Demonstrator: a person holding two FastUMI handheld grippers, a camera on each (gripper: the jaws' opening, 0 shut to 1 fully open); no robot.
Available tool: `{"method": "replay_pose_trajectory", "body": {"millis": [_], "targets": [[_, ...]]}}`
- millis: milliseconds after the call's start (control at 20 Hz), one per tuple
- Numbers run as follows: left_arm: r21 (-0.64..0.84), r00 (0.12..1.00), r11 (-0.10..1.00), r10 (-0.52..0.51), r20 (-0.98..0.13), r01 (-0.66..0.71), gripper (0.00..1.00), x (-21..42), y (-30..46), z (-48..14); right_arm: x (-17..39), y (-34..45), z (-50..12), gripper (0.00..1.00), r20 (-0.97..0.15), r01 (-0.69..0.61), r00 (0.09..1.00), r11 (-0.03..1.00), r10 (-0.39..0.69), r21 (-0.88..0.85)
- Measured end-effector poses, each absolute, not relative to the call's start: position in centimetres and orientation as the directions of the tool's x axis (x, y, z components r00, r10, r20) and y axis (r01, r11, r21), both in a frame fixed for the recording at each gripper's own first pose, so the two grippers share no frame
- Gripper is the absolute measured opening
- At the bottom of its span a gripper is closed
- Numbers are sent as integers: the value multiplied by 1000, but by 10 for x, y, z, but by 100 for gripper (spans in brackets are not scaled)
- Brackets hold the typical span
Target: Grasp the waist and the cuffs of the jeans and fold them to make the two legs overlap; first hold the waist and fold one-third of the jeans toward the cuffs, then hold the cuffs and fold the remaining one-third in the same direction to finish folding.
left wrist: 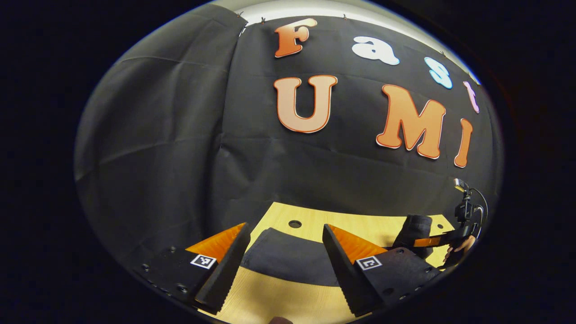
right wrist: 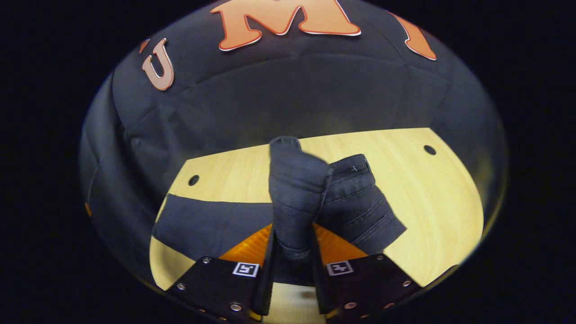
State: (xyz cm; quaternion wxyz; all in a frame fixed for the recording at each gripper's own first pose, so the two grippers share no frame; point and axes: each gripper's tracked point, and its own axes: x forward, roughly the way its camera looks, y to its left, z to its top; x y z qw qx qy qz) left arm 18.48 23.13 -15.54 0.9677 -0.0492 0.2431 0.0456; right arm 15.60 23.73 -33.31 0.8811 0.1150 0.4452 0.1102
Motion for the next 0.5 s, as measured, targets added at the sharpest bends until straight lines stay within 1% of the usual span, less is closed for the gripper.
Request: {"method": "replay_pose_trajectory", "body": {"millis": [50, 150, 350, 450, 500], "targets": [[-73, 874, 990, 68, -480, -117, 97, 185, 234, -159, 153, 251, -331, 47, -752, -102, 575, 940, 324, 326], [-74, 862, 989, 74, -501, -128, 97, 185, 238, -168, 151, 260, -333, 58, -749, -130, 575, 941, 327, 311], [-108, 820, 981, 70, -568, -159, 97, 193, 246, -199, 151, 241, -325, 64, -747, -135, 592, 951, 303, 279], [-124, 775, 975, 66, -628, -183, 97, 200, 252, -225, 151, 221, -316, 71, -734, -115, 615, 954, 288, 278], [-136, 747, 970, 62, -661, -200, 97, 204, 255, -242, 152, 211, -312, 77, -728, -105, 627, 956, 277, 273]]}}
